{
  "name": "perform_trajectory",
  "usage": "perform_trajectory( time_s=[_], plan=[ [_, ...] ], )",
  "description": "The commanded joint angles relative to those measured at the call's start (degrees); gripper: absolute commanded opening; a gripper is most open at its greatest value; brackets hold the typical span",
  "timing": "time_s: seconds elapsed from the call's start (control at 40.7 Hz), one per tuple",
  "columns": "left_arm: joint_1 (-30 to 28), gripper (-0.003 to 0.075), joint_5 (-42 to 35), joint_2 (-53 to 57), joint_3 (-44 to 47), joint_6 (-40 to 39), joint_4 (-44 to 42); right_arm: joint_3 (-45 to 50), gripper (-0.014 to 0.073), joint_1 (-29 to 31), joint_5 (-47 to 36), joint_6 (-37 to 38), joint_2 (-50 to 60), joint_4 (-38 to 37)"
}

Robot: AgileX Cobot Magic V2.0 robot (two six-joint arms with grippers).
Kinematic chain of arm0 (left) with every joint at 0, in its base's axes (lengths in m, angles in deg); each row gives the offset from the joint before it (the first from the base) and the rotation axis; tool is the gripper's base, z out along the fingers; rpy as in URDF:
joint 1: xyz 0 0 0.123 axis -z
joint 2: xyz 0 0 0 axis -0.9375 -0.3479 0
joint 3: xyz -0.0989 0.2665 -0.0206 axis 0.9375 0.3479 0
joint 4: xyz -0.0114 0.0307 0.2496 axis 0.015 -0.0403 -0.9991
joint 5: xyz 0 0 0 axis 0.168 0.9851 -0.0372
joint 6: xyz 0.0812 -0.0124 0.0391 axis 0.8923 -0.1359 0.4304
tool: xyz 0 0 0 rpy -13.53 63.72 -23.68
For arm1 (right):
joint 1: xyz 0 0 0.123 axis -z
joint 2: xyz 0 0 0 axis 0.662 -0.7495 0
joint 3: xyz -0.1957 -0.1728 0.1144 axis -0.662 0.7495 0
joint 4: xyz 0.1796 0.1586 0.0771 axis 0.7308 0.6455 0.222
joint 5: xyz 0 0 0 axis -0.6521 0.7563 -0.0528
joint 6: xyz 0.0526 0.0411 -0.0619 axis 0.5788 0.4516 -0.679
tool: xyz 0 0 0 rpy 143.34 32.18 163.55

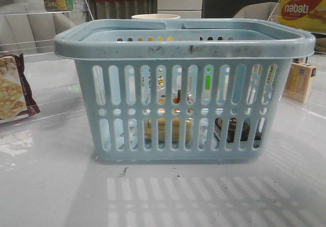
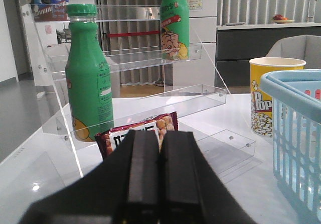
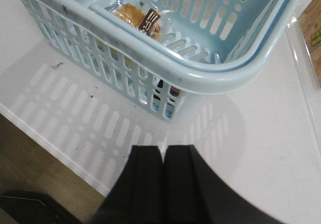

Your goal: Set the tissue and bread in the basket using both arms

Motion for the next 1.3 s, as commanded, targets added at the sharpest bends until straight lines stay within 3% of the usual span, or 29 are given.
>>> perform_trajectory(
  time_s=[0.0,0.172,0.368,0.565,0.786,1.277],
  plan=[
    [-0.1,0.0090,-5.2,1.0,-0.1,-0.4,0.6,-1.4,0.0027,1.2,-3.9,-0.4,1.6,-0.7],
    [-0.1,0.0090,-5.2,0.9,-0.1,-0.4,0.6,3.5,0.0027,10.1,-10.4,-0.3,8.3,2.0],
    [-0.1,0.0090,-5.2,0.9,-0.1,-0.4,0.6,17.4,0.0027,21.0,-22.3,-0.3,23.1,2.5],
    [-0.1,0.0090,-5.2,0.9,-0.1,-0.4,0.6,31.5,0.0027,28.3,-34.0,-0.3,37.4,2.5],
    [-0.1,0.0090,-5.2,0.9,-0.1,-0.4,0.6,40.1,0.0027,29.3,-38.9,-0.3,43.5,2.5],
    [-0.1,0.0090,-5.2,0.9,-0.1,-0.4,0.6,40.0,0.0027,29.5,-37.4,-0.3,43.7,2.5]
  ],
)
